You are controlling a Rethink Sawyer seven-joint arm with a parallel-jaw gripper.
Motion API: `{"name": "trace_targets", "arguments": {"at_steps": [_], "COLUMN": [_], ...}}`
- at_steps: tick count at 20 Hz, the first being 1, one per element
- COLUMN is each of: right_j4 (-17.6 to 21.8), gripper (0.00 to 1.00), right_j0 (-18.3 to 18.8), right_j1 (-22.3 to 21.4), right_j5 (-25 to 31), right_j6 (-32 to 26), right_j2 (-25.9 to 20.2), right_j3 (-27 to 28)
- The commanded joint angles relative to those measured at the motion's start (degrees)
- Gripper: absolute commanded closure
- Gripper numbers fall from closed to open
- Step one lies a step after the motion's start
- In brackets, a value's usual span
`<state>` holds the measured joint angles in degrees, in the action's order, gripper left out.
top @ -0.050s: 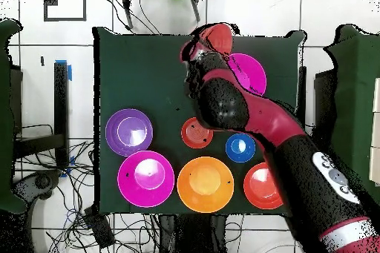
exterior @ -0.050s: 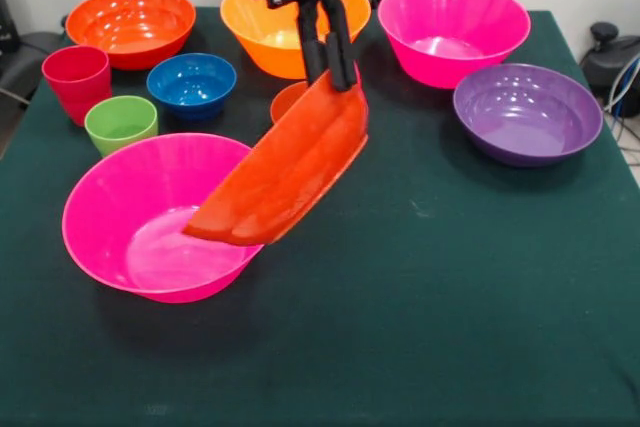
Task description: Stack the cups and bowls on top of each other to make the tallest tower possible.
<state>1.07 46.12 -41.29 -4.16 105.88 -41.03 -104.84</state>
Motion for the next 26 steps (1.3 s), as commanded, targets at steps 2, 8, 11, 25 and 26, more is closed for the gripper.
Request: {"name": "trace_targets", "arguments": {"at_steps": [2,8,11,25,26], "right_j4": [3.9,3.1,3.1,6.6,6.5], "gripper": [1.0,1.0,1.0,1.0,1.0], "right_j0": [5.5,9.6,10.9,13.3,13.2], "right_j1": [9.5,15.7,19.1,25.8,25.9], "right_j5": [15.4,25.2,31.1,48.7,50.2], "right_j6": [-3.6,-9.1,-12.5,-18.4,-18.1], "right_j2": [-14.5,-17.0,-16.9,-17.2,-17.0], "right_j3": [0.3,4.6,8.5,21.9,22.7]}}
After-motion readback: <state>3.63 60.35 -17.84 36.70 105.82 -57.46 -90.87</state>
